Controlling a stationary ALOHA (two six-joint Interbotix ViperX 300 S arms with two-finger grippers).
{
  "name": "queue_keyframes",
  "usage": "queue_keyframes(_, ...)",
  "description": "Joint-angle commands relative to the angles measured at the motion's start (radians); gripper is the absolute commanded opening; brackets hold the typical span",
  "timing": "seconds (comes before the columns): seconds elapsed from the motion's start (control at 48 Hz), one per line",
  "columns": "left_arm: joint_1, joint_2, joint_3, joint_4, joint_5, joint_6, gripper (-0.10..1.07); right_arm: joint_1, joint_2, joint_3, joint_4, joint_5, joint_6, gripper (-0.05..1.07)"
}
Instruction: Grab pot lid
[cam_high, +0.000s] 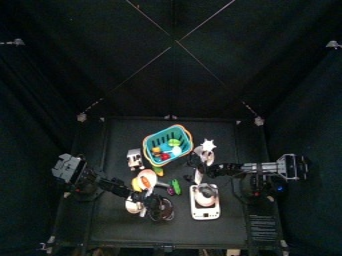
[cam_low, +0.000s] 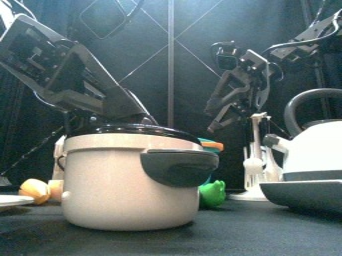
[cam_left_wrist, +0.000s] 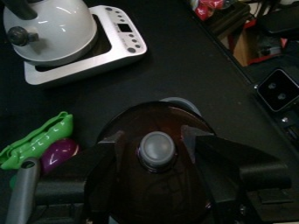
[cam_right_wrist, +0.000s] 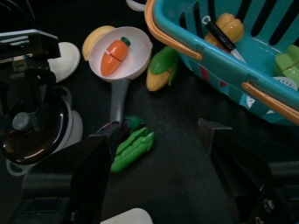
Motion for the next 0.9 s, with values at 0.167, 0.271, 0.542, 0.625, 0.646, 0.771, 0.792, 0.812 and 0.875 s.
queue_keyframes(0.167, 0.005, 0.000, -0.017, -0.003, 0.021, 0.006, 0.74, 0.002, -0.009, -0.008, 0.002, 0.014, 0.000, 1.01)
queue_keyframes(0.271, 0.011, 0.000, -0.018, -0.003, 0.021, 0.006, 0.64, 0.002, -0.009, -0.008, 0.002, 0.017, -0.002, 1.01)
queue_keyframes(0.542, 0.067, 0.002, -0.020, -0.003, 0.021, 0.006, 0.42, 0.002, -0.011, -0.005, 0.002, 0.018, 0.000, 1.01)
queue_keyframes(0.625, 0.080, -0.003, -0.021, 0.000, 0.021, 0.009, 0.40, 0.002, -0.011, -0.005, 0.002, 0.020, 0.000, 1.01)
queue_keyframes(0.646, 0.080, -0.005, -0.023, 0.000, 0.020, 0.009, 0.40, 0.002, -0.009, -0.005, 0.000, 0.018, 0.000, 1.01)
queue_keyframes(0.771, 0.086, -0.018, -0.026, 0.002, 0.020, 0.012, 0.40, 0.002, -0.009, -0.005, 0.002, 0.020, -0.002, 1.01)
queue_keyframes(0.792, 0.089, -0.021, -0.026, 0.002, 0.021, 0.012, 0.40, 0.002, -0.011, -0.005, 0.002, 0.020, -0.002, 1.01)
queue_keyframes(0.812, 0.092, -0.025, -0.026, 0.002, 0.020, 0.012, 0.40, 0.002, -0.009, -0.005, 0.000, 0.020, -0.002, 1.01)
queue_keyframes(0.875, 0.101, -0.032, -0.026, 0.002, 0.021, 0.011, 0.40, 0.002, -0.011, -0.005, 0.000, 0.020, 0.000, 1.01)
